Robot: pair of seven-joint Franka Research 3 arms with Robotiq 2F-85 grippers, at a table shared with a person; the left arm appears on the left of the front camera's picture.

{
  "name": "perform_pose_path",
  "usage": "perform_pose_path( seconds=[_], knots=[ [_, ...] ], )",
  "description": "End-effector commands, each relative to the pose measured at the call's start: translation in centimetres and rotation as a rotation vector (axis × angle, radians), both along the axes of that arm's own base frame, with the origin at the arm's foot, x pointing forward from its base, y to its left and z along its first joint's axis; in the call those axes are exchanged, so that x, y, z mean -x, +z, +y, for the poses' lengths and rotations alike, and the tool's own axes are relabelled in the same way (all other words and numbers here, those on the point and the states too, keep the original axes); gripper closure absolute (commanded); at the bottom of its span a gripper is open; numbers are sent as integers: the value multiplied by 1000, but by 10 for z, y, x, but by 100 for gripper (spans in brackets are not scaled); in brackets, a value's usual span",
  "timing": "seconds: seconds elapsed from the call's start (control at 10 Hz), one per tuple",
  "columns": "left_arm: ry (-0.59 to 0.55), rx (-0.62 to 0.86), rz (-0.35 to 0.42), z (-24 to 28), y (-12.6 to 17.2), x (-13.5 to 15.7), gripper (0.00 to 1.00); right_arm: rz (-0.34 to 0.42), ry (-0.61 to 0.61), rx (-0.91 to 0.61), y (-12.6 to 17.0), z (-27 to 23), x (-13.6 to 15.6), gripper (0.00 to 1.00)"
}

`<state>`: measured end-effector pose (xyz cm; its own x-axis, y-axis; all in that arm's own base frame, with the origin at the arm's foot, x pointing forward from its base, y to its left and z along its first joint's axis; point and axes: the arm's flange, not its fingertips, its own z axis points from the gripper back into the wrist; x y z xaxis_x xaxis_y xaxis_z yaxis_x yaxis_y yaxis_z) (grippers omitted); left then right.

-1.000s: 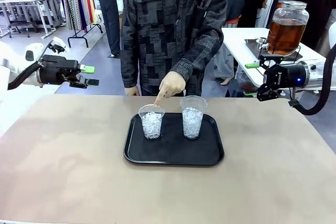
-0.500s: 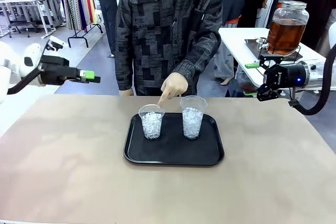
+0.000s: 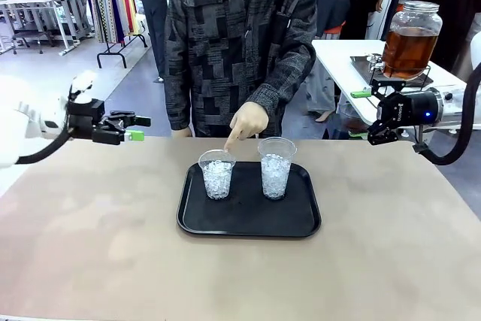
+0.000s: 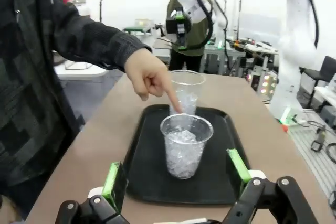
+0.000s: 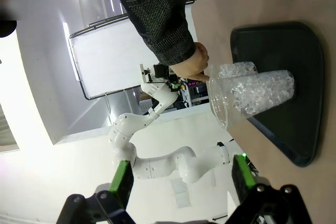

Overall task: Pour the drink into the iced cup.
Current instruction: Pick up the iced cup indicated by the human and present it to them.

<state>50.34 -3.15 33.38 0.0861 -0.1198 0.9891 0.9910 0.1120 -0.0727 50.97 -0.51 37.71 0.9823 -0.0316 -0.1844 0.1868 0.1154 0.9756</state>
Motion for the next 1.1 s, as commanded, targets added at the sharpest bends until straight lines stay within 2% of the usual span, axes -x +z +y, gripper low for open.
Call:
perform_pose_path(
  seconds=[0.0,0.1,0.5,0.6,0.8,1.0],
  knots=[
    [16,11,-24,-8,-11,1,0,-4,-5,3,1,0,-1,0],
    [0,0,0,0,0,0,0,-4,-5,3,1,0,-1,0],
    [0,0,0,0,0,0,0,-4,-5,3,1,0,-1,0],
    [7,-2,-11,-1,-6,-2,0,-4,-5,3,1,0,-1,0],
    [-13,-8,-85,-10,-24,-14,0,-4,-5,3,1,0,-1,0],
    [-23,-25,-104,-25,-45,-20,0,-4,-5,3,1,0,-1,0]
  ],
)
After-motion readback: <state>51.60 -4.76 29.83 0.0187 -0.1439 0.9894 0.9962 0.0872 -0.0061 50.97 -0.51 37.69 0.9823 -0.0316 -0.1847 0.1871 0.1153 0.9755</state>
